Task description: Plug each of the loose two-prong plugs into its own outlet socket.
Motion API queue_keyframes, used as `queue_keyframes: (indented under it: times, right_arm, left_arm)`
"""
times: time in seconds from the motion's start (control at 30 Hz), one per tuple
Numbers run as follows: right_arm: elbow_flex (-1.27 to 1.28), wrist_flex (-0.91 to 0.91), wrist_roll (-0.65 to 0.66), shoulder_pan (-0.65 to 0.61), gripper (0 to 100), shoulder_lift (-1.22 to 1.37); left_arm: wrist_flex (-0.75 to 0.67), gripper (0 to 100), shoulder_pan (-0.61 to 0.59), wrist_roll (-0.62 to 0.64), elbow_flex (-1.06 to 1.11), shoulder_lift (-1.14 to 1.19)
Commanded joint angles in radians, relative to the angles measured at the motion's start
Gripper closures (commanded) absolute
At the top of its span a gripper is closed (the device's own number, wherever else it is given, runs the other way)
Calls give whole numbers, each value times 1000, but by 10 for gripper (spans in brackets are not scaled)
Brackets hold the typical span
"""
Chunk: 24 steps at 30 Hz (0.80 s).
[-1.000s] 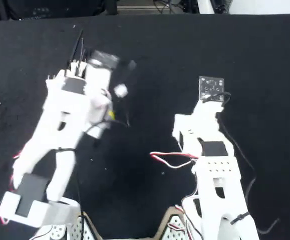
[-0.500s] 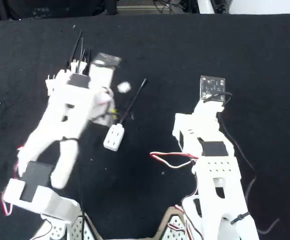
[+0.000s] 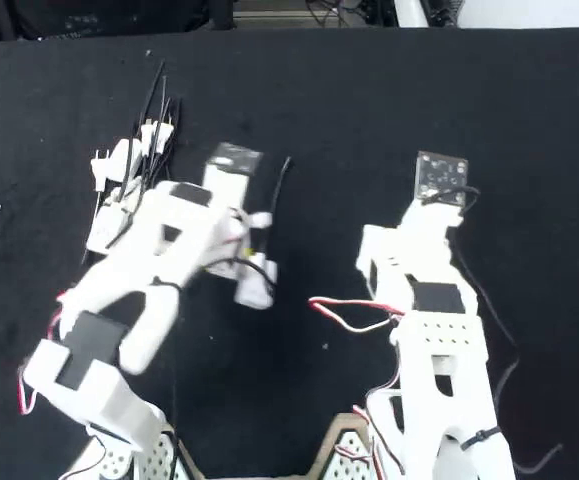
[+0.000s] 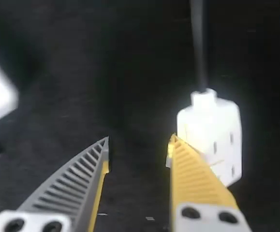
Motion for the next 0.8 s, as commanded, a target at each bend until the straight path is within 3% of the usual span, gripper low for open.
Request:
queue_keyframes:
  times: [0.0, 0.2, 0.4, 0.63, 0.77]
  right_arm:
    - [-51, -26, -12, 46, 851, -25]
    - [-51, -26, -12, 43, 851, -25]
    - [-51, -26, -14, 43, 851, -25]
    - [-50, -26, -14, 48, 851, -25]
    - [-50, -26, -14, 48, 851, -25]
  left_arm:
    - [-14, 805, 104, 107, -4, -84]
    - [-6, 805, 22, 141, 1, -103]
    - [54, 805, -81, 144, -174, -155]
    - [74, 803, 157, 69, -206, -133]
    - [25, 802, 245, 34, -90, -91]
